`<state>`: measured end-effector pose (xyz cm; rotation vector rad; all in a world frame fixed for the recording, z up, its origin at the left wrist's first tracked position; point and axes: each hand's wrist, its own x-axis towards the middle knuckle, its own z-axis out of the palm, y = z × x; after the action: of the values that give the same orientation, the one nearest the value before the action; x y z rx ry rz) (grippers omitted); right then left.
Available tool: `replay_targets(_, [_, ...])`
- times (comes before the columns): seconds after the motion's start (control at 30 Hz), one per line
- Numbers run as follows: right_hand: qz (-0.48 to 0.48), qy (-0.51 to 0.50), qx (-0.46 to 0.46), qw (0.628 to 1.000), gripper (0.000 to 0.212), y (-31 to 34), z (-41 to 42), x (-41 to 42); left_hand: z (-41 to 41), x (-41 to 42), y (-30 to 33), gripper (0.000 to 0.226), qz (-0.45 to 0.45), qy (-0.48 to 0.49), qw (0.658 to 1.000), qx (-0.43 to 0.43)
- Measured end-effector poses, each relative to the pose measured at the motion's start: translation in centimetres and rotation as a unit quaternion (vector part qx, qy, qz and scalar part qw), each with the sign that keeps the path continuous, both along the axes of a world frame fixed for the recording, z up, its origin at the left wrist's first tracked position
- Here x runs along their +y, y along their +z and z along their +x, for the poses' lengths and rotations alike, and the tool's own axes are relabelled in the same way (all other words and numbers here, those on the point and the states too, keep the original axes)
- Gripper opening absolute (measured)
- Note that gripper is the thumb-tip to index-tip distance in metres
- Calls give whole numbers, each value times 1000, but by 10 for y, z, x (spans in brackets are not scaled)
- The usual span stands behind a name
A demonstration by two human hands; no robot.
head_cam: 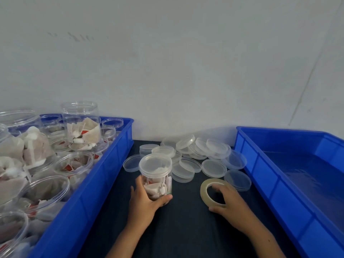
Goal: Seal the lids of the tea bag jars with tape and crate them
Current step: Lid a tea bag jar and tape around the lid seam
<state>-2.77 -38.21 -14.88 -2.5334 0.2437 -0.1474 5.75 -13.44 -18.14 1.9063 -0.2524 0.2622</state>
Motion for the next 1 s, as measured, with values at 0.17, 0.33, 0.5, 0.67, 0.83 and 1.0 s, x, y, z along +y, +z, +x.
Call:
replay_targets(0.17, [-70, -19, 8, 997, 18, 1, -2, 6, -5, -3, 1, 90, -6, 5, 1000, -19])
replay_targets(0.33, [129, -26, -79, 988, 13, 3, -7, 25, -22, -3, 26, 67, 50, 171, 933, -313])
replay_targets(0.5, [260, 25, -110, 959, 13, 8, -6, 59, -39, -24, 26, 20, 171, -37, 897, -407])
replay_targets(0.67, [275, 103, -101, 951, 18, 6, -8, 80, -41, -31, 22, 24, 121, -120, 943, -285])
replay_targets(0.83, [246, 126, -115, 954, 32, 2, -8, 84, -37, -26, 18, 24, 62, -122, 962, -238])
replay_targets(1.0, [171, 153, -113, 967, 37, 2, -8, 85, -34, -29, 17, 16, 32, -114, 967, -224])
